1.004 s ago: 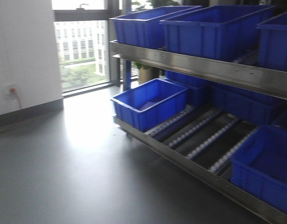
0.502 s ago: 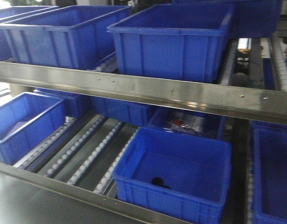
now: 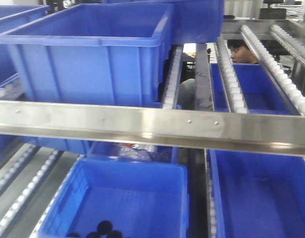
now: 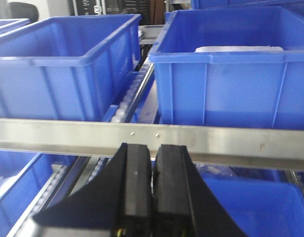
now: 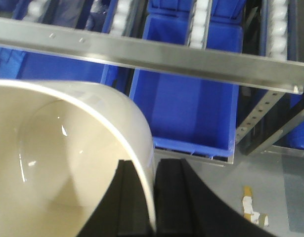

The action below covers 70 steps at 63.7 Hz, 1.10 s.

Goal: Move white bin to right shelf second layer
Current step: 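Approach and stop in front of the roller shelf rack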

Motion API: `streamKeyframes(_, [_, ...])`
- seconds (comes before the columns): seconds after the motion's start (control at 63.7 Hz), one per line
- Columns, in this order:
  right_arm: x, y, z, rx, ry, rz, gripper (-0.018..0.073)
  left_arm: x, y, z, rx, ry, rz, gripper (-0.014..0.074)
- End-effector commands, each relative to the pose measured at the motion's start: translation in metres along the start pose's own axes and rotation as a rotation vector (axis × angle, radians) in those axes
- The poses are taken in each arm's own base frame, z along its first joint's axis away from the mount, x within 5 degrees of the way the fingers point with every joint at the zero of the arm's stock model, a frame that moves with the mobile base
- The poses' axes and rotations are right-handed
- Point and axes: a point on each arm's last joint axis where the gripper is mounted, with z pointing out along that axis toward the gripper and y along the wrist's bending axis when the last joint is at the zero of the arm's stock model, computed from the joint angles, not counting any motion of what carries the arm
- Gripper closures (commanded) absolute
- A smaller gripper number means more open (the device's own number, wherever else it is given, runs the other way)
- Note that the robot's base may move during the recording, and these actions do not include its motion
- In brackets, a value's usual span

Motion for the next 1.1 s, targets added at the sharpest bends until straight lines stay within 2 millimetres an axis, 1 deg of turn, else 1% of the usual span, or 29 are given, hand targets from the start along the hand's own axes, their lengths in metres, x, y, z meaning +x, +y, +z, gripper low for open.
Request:
streamKeyframes(0.0, [-0.0143, -0.0001, -0.0063, 0.001, -0.114, -0.002, 0.0503, 0.0040, 0.0004, 0.0001, -0.008, -0.063, -0.009, 0.0512])
streamKeyframes(1.082, [-0.0143, 0.0000, -0.0063, 0.001, -0.114, -0.001, 0.0503, 0.0040, 0.0004, 0.0001, -0.008, -0.063, -0.009, 0.0512])
